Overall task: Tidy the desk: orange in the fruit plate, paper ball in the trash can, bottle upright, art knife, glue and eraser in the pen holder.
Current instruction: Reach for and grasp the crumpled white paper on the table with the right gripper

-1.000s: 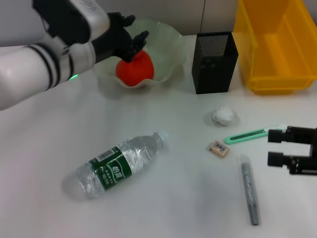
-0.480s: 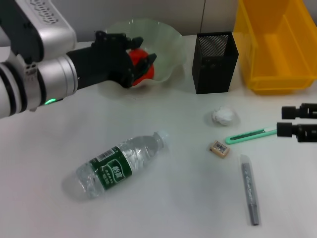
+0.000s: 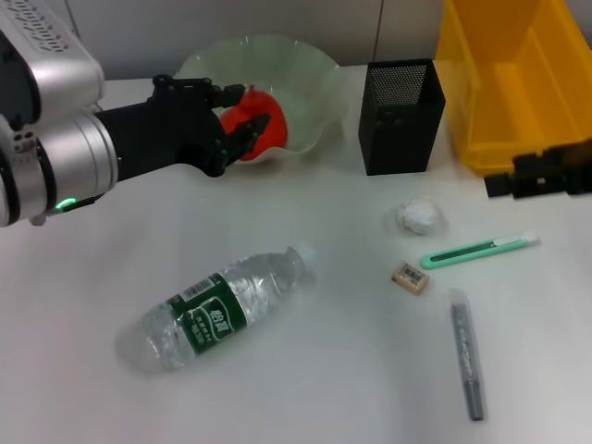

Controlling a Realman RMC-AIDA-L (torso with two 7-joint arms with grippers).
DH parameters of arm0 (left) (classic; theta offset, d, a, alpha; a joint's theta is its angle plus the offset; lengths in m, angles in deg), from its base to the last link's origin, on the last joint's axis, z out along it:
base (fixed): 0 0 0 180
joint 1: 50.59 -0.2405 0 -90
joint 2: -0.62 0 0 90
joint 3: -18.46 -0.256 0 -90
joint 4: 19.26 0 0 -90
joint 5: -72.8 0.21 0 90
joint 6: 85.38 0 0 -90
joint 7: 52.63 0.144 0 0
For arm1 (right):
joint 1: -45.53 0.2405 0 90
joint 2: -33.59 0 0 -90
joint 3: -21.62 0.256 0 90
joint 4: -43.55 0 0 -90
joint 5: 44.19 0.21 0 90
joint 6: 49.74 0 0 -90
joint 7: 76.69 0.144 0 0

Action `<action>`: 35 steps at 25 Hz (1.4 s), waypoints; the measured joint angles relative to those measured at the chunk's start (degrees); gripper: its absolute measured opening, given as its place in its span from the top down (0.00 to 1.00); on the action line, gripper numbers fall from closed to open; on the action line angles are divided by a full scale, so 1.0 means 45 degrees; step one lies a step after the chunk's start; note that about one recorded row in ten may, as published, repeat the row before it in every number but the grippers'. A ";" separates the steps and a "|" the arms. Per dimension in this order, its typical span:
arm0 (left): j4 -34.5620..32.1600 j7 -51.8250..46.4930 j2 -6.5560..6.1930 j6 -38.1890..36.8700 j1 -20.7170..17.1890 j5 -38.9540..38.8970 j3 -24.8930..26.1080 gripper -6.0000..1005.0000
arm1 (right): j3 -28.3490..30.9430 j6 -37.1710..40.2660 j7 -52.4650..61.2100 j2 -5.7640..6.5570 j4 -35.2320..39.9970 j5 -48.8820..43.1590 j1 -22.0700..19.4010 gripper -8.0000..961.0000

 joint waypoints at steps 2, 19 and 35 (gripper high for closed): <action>0.0004 -0.0037 0.0001 -0.0112 -0.0030 0.0000 0.0173 0.60 | -0.0331 -0.0069 0.0908 0.0024 0.0473 -0.0640 0.0373 0.24; 0.0139 -0.0110 0.0000 -0.0242 -0.0133 0.0000 0.0370 0.60 | -0.2163 0.0228 0.3873 0.0605 -0.1333 -0.5434 0.4051 0.24; 0.0673 0.0002 0.0010 -0.0148 0.0006 -0.0131 0.0618 0.61 | -0.4086 -0.3089 0.3156 0.0574 -0.5904 -0.6767 0.6068 0.24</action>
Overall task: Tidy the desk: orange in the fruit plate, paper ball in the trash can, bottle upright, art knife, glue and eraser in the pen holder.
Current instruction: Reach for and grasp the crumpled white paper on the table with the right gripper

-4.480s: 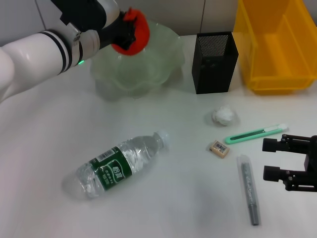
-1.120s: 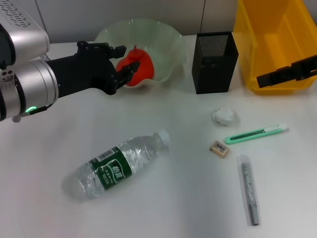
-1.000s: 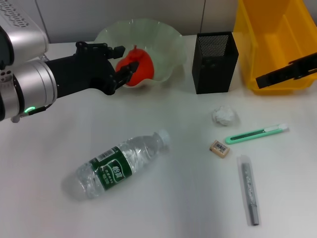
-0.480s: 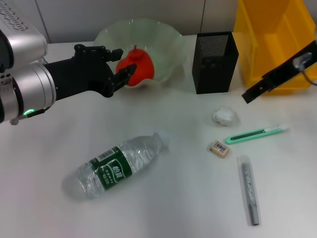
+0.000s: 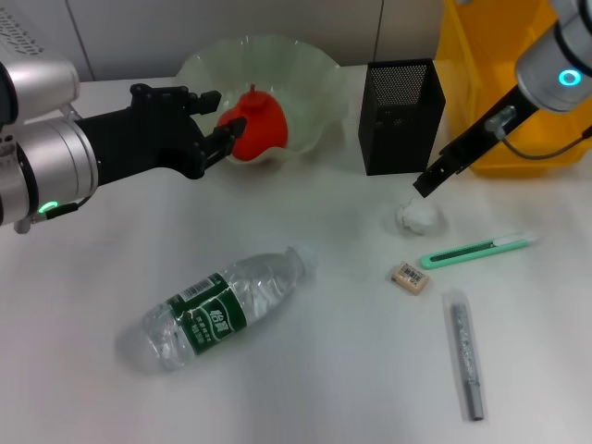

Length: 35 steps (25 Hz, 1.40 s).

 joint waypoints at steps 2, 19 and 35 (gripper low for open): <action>0.0048 0.0003 -0.0010 -0.0025 0.0034 -0.0030 0.0135 0.61 | -0.0097 -0.0205 -0.0053 -0.0040 -0.0392 -0.0232 0.0183 0.24; 0.0509 0.0679 -0.0052 -0.6569 0.0454 -0.0095 0.4386 0.62 | -0.0846 -0.0993 -0.0054 -0.0230 -0.1028 -0.0669 0.0191 0.24; 0.3325 0.2126 -0.0255 -1.3217 0.1067 -0.1213 0.8520 0.60 | -0.0943 -0.1028 -0.0072 -0.0377 -0.1037 -0.0667 0.0224 0.24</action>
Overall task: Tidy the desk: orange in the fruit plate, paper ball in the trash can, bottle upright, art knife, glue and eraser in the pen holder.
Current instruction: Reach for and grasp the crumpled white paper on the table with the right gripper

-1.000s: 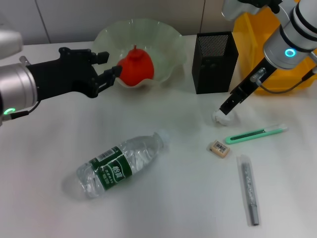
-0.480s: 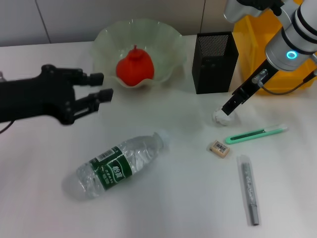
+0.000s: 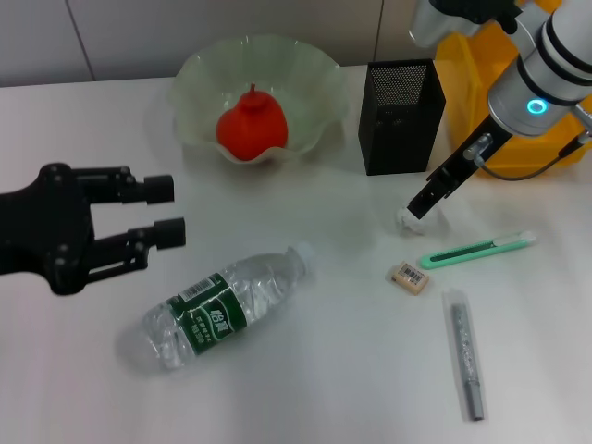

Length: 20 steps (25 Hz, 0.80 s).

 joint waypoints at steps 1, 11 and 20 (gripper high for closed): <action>0.0085 0.0000 -0.0009 -0.0097 -0.0013 -0.0004 0.0025 0.58 | -0.0004 0.0000 0.0000 -0.0014 0.0004 0.0005 0.0000 0.24; 0.0296 0.0029 0.0028 -0.0252 -0.0200 0.0010 0.0136 0.46 | -0.0018 0.0088 0.0000 -0.0062 0.0082 0.0050 -0.0019 0.24; 0.1518 0.0052 -0.0200 -0.0760 0.0272 0.0102 0.0125 0.38 | -0.0058 -0.0220 0.0000 -0.0132 -0.0130 -0.0392 0.0004 0.24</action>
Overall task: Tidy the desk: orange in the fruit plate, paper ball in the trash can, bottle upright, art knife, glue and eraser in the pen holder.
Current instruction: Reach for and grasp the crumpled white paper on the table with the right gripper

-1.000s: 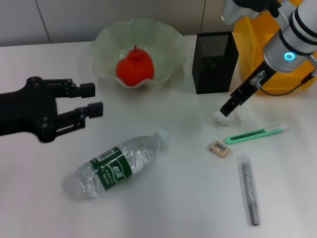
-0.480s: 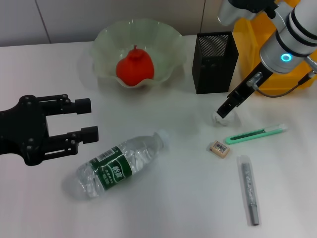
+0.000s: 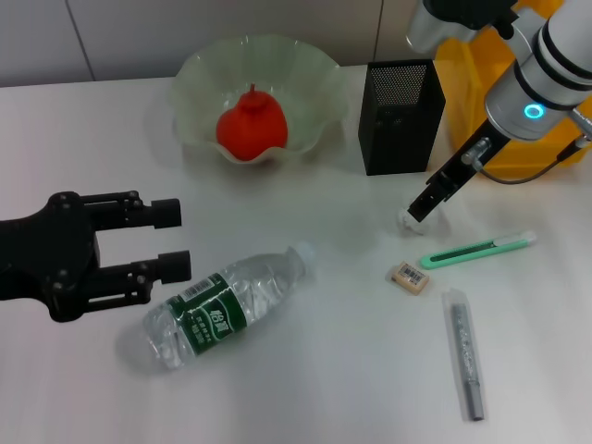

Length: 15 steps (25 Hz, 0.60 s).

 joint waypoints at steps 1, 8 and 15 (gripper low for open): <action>0.0000 0.0000 0.0000 0.0000 0.0000 0.0000 0.0000 0.37 | -0.0032 -0.0050 0.0000 -0.0014 -0.0049 -0.0117 0.0009 0.24; 0.0005 0.0152 0.0150 -0.0138 -0.0056 -0.0410 0.0629 0.36 | -0.0266 -0.0474 0.0000 -0.0033 -0.0427 -0.0228 0.0033 0.24; 0.0308 0.0032 0.0124 -0.0442 0.0068 -0.0432 0.0663 0.30 | -0.0273 -0.0822 -0.0081 -0.0033 -0.0830 -0.0183 0.0089 0.24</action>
